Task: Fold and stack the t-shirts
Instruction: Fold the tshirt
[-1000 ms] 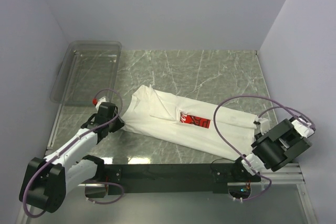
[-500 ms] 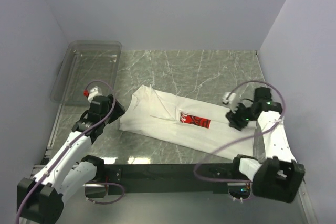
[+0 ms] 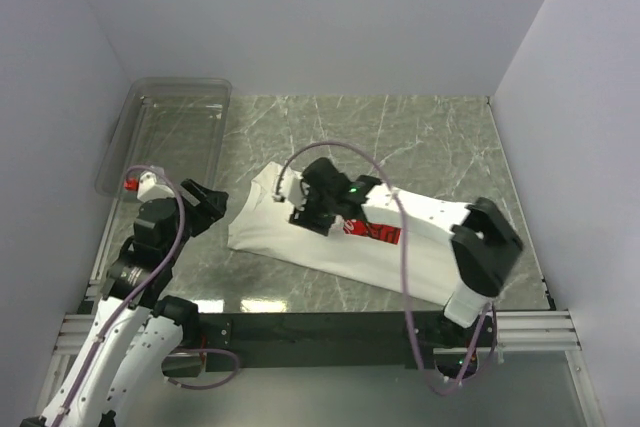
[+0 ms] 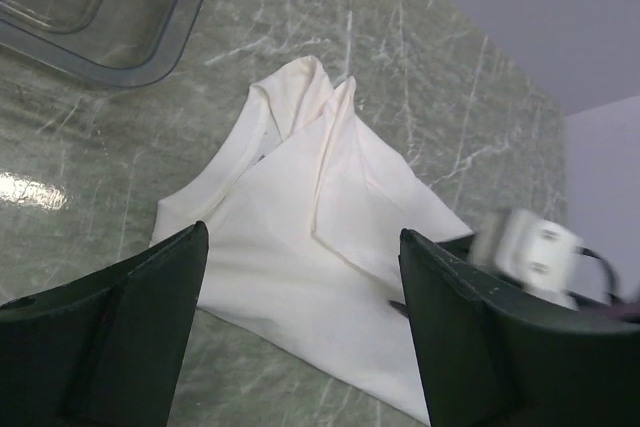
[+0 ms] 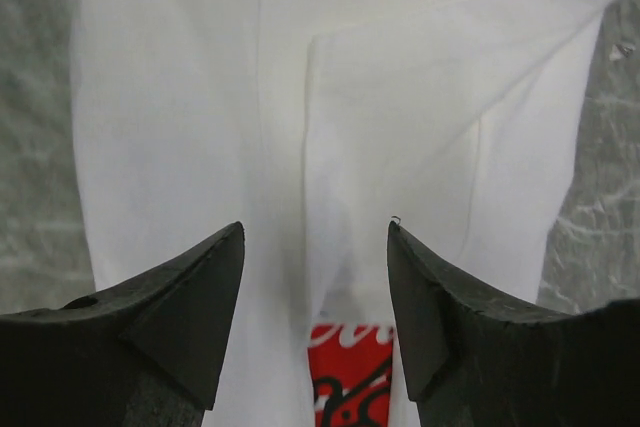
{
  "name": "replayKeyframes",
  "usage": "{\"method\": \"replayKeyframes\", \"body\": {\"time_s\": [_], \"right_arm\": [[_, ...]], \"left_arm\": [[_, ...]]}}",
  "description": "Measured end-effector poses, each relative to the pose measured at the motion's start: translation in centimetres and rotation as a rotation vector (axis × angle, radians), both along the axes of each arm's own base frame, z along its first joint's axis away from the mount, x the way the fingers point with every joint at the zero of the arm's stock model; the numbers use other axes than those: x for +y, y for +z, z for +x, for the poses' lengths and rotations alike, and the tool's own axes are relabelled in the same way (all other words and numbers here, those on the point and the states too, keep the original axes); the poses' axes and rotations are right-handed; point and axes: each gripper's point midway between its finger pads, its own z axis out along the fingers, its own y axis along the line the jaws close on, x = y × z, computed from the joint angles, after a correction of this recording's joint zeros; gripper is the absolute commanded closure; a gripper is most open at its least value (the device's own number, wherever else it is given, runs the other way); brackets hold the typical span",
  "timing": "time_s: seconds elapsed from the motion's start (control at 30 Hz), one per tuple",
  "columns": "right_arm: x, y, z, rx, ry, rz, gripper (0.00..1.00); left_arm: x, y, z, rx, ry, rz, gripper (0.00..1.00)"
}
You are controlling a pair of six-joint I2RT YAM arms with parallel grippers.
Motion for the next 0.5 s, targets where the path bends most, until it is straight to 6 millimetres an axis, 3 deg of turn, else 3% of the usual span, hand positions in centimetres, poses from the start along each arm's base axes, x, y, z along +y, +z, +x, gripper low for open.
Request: {"method": "replayKeyframes", "body": {"time_s": [0.07,0.17,0.33,0.5], "right_arm": [[2.0,-1.6,0.2,0.000,-0.012,-0.034,0.34],[3.4,-3.4,0.3,-0.001,-0.030,-0.087,0.34],[5.5,-4.6,1.3,-0.033,-0.065,-0.127,0.36],[5.8,-5.8,2.2,-0.054,-0.106,-0.161,0.44]], "left_arm": [[0.2,1.0,-0.5,-0.021,0.001,-0.007,0.17],[0.5,1.8,-1.5,-0.045,0.003,-0.016,0.16],[0.9,2.1,-2.8,-0.055,0.005,-0.025,0.15],[1.1,1.7,-3.5,-0.043,0.005,-0.025,0.16]]}}
